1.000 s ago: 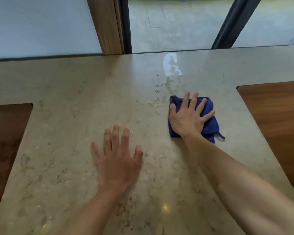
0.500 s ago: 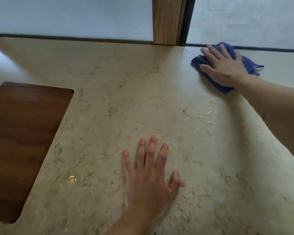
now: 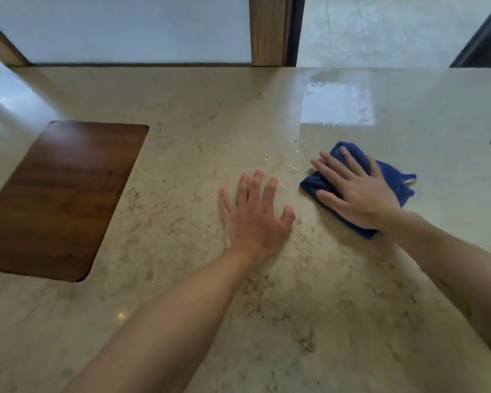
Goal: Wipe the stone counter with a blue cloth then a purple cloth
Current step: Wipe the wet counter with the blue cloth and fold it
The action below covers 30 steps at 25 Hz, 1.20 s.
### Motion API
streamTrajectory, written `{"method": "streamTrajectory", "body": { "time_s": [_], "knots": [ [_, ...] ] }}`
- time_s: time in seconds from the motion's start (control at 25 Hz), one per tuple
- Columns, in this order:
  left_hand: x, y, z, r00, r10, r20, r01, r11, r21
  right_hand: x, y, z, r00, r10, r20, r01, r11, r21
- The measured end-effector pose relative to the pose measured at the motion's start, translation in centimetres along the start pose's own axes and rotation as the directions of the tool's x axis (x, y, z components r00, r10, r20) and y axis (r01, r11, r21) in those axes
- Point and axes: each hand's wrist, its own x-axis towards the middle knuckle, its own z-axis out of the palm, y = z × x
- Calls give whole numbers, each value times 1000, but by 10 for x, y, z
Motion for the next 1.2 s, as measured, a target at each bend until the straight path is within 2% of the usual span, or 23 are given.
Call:
{"method": "streamTrajectory", "body": {
  "time_s": [0.12,0.2,0.32,0.4,0.48,0.52,0.56,0.64,0.72,0.88,1.04,1.12,1.2],
  "knots": [
    [0,1,1,1000,27,16,-27,1000,-8,-101,-41,20,991,122,-45,-122,992,11],
    [-4,-3,-2,999,36,8,-36,999,-23,-168,-74,33,979,205,-17,-204,978,31],
    [-5,-7,-3,999,43,2,-43,999,-7,-255,-121,53,914,405,3,-404,912,64],
    [-6,-6,-3,999,51,15,-52,998,19,-301,-155,70,811,583,-35,-578,810,100],
    [-5,-5,-4,999,44,13,-44,999,33,-331,-195,84,655,752,-66,-738,656,157],
    [-6,-4,-3,999,41,13,-41,998,38,-337,-217,89,585,807,-78,-787,588,186],
    [-6,-4,-2,999,40,13,-41,998,42,-339,-239,95,548,832,-85,-808,553,203],
    [-6,-3,-1,999,47,16,-48,998,49,-333,-268,97,553,830,-70,-807,554,203],
    [-5,-1,0,999,48,23,-49,998,48,-320,-273,95,597,800,-64,-780,597,187],
    [-7,-1,-2,998,35,50,-38,998,52,-268,-250,88,705,706,-57,-691,704,164],
    [1,-6,-18,988,92,120,-83,993,-83,-166,-205,56,715,699,0,-689,705,169],
    [33,-39,-42,994,99,56,-88,981,-172,-110,-175,42,720,692,-42,-677,715,173],
    [80,-108,-73,997,-24,-67,15,990,-138,-49,-140,28,717,692,-81,-671,717,189]
  ]
}}
